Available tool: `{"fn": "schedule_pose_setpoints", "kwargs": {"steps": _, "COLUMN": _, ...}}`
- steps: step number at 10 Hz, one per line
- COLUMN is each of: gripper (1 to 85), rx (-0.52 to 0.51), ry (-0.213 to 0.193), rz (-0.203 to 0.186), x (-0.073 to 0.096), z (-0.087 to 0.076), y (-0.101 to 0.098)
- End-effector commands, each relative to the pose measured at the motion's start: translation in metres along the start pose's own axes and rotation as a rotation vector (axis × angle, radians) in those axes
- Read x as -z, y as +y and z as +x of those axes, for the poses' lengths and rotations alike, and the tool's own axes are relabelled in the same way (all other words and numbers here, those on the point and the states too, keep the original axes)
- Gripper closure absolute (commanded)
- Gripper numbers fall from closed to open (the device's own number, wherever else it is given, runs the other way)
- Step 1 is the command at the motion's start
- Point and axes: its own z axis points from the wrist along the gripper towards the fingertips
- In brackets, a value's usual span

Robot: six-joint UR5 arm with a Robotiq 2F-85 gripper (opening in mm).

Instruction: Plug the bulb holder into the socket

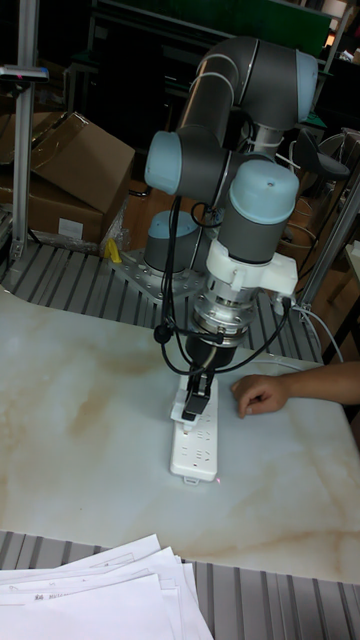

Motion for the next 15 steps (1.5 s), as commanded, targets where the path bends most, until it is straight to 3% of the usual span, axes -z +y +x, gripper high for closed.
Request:
{"fn": "schedule_pose_setpoints", "kwargs": {"steps": 1, "gripper": 84.3, "rx": -0.008, "ry": -0.015, "rz": 0.000, "x": 0.000, "z": -0.002, "y": 0.000}}
{"fn": "schedule_pose_setpoints", "kwargs": {"steps": 15, "gripper": 84.3, "rx": -0.045, "ry": -0.057, "rz": 0.022, "x": -0.017, "z": -0.006, "y": -0.004}}
